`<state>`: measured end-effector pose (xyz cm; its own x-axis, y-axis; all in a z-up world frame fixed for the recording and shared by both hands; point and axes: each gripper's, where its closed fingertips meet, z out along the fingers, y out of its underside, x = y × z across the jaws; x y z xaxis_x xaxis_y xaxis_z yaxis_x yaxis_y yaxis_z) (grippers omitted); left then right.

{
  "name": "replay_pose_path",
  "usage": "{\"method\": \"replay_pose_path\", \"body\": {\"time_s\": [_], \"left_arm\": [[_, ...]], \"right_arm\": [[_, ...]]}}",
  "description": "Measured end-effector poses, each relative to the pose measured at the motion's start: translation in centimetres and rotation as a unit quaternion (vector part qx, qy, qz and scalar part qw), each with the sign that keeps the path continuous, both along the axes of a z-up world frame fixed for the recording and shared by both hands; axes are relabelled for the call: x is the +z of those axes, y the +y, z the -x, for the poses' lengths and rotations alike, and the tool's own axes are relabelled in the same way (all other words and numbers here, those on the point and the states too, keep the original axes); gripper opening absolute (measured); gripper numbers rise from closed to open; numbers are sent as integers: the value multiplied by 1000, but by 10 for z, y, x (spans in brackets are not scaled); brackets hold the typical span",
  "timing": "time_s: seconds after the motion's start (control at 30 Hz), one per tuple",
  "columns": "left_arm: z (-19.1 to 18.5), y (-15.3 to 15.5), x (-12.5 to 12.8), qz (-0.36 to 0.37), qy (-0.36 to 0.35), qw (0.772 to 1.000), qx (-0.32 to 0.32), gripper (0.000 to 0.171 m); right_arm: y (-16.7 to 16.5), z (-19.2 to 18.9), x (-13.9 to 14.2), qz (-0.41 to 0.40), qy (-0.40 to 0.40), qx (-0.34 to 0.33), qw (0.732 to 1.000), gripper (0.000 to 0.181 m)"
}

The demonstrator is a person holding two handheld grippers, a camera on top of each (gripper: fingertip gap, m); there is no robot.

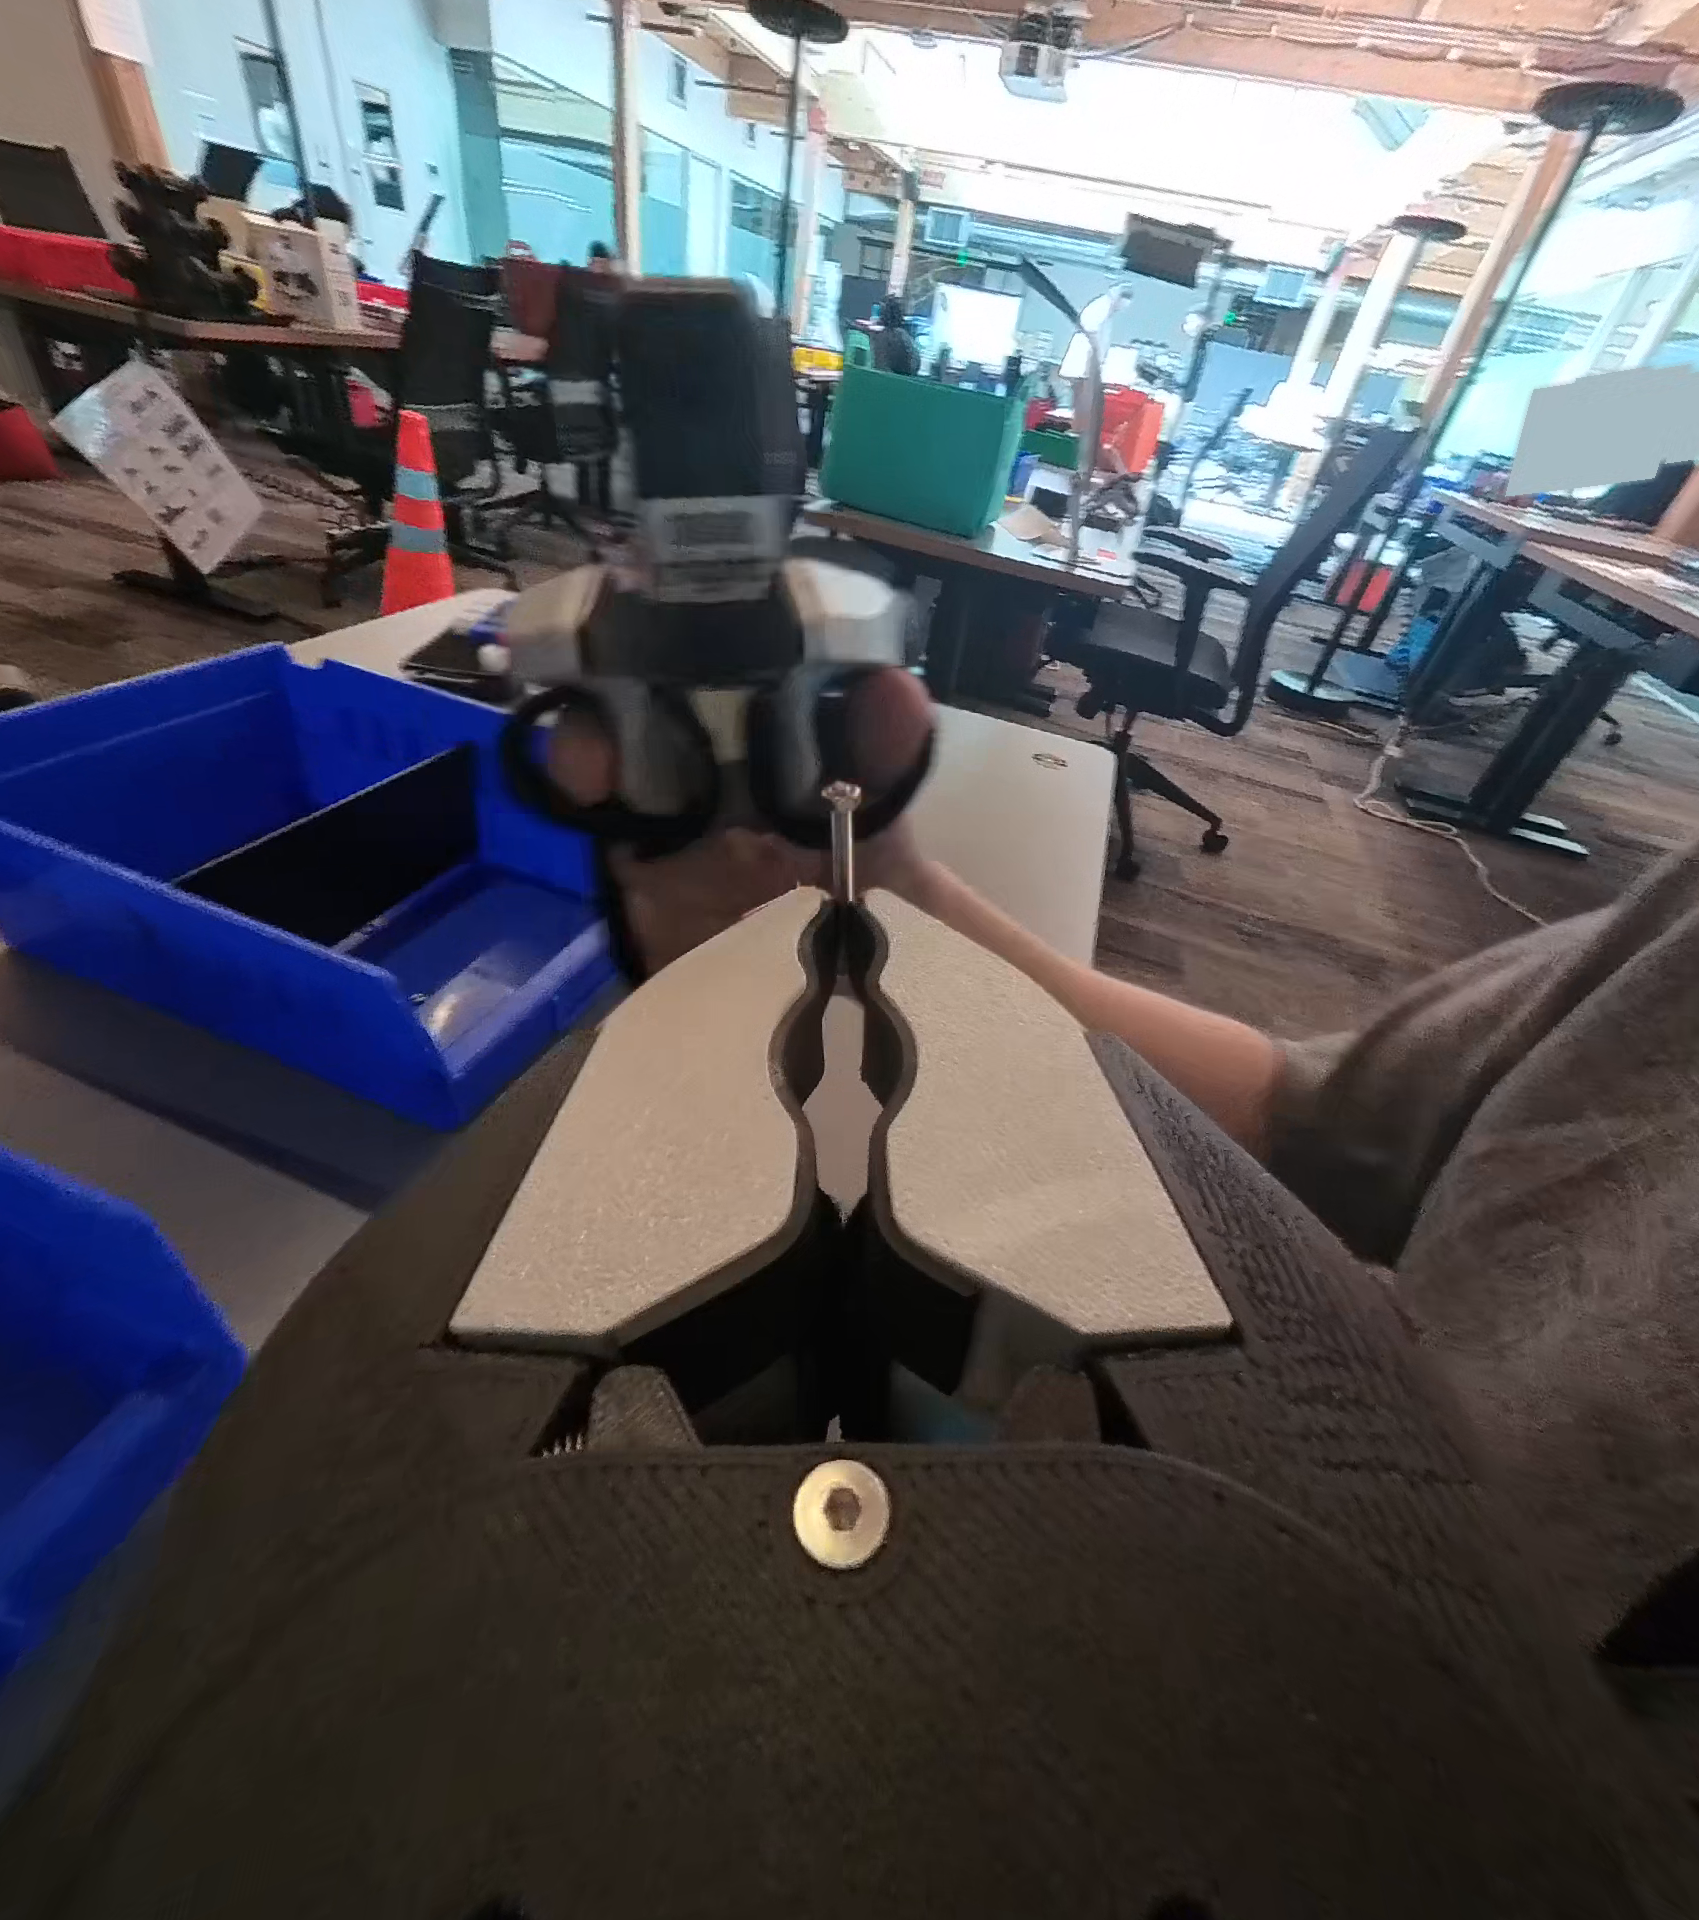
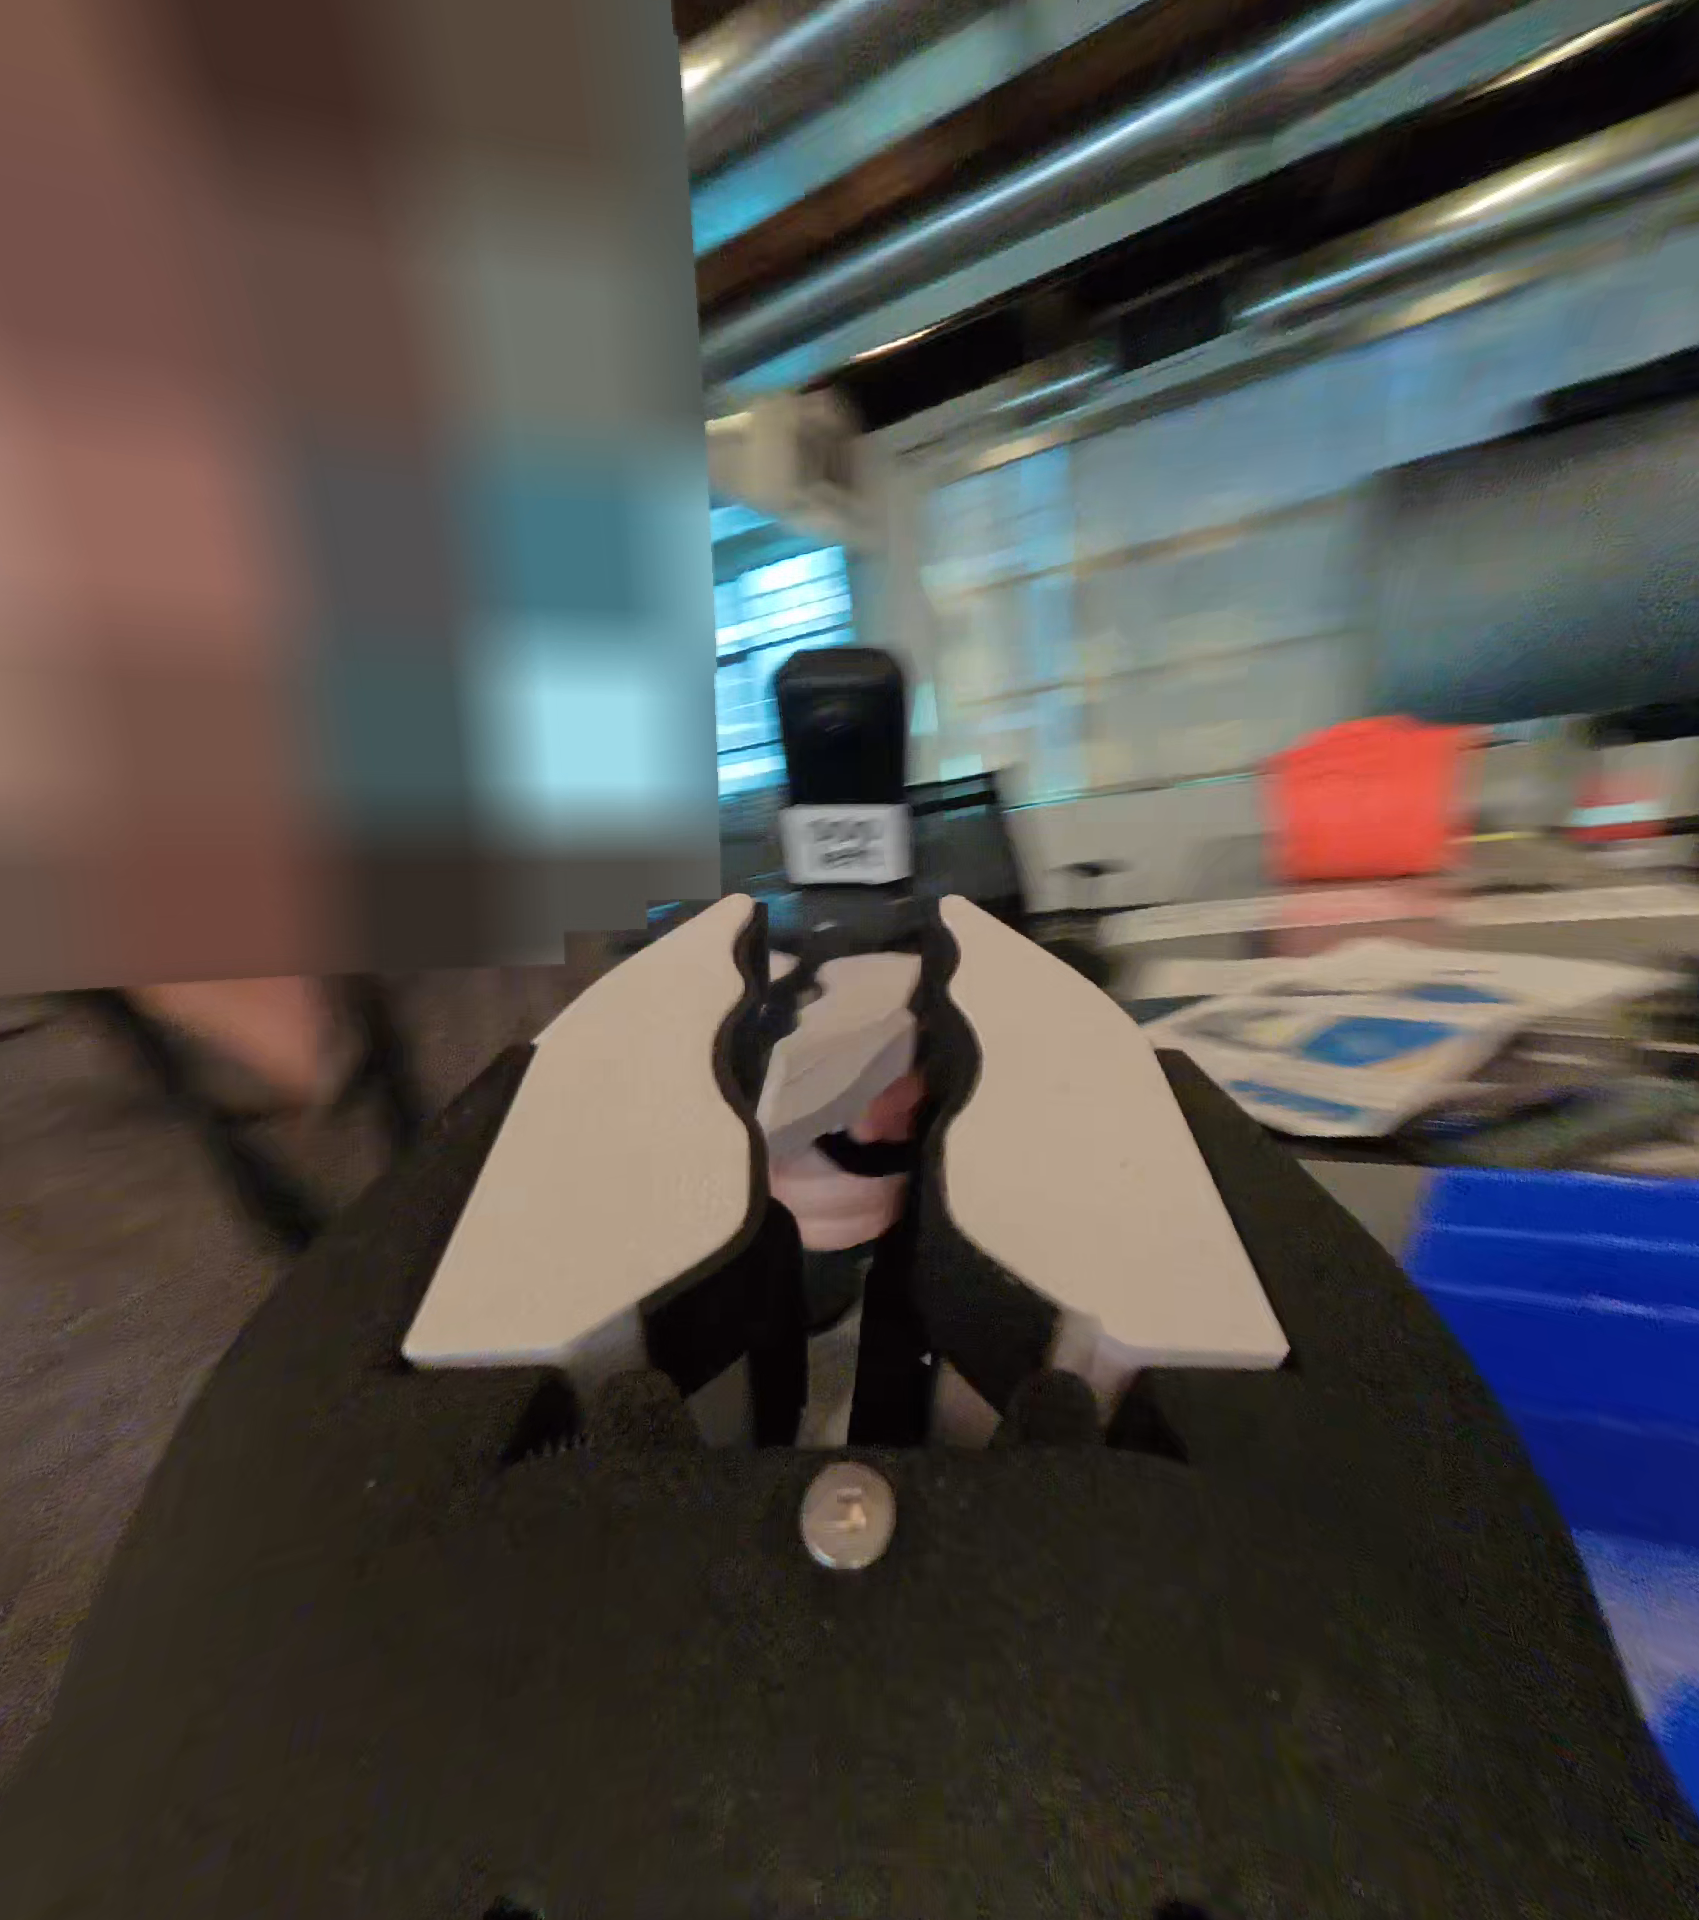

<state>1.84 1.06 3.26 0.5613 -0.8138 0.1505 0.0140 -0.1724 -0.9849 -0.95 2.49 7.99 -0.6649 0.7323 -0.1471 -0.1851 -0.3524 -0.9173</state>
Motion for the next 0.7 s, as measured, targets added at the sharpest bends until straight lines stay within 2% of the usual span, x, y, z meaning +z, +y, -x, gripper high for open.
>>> {"method": "replay_pose_path", "body": {"time_s": [0.07, 0.13, 0.17, 0.23, 0.3, 0.33, 0.5, 0.7], "left_arm": [[9, 8, -2, -4, 13, 999, 33, 2], [17, 14, -4, -6, 24, 998, 60, 2], [19, 16, -6, -7, 32, 997, 71, 2], [21, 19, -8, -9, 38, 996, 83, 2], [20, 19, -8, -12, 39, 996, 85, 2], [20, 18, -8, -15, 41, 995, 85, 2], [21, 15, -4, -22, 44, 995, 87, 2], [20, 15, -4, -21, 44, 995, 84, 2]], "right_arm": [[14, -2, 4, -1, 9, -174, 985, 28], [20, -8, 1, -18, 0, -330, 944, 26], [14, -9, -3, -44, -12, -377, 925, 29], [11, -6, -12, -83, -46, -461, 882, 20], [6, 2, -18, -113, -73, -497, 858, 18], [3, 6, -20, -125, -82, -496, 855, 16], [-4, 16, -24, -110, -89, -466, 873, 15], [-6, 16, -21, -113, -79, -467, 873, 5]]}}
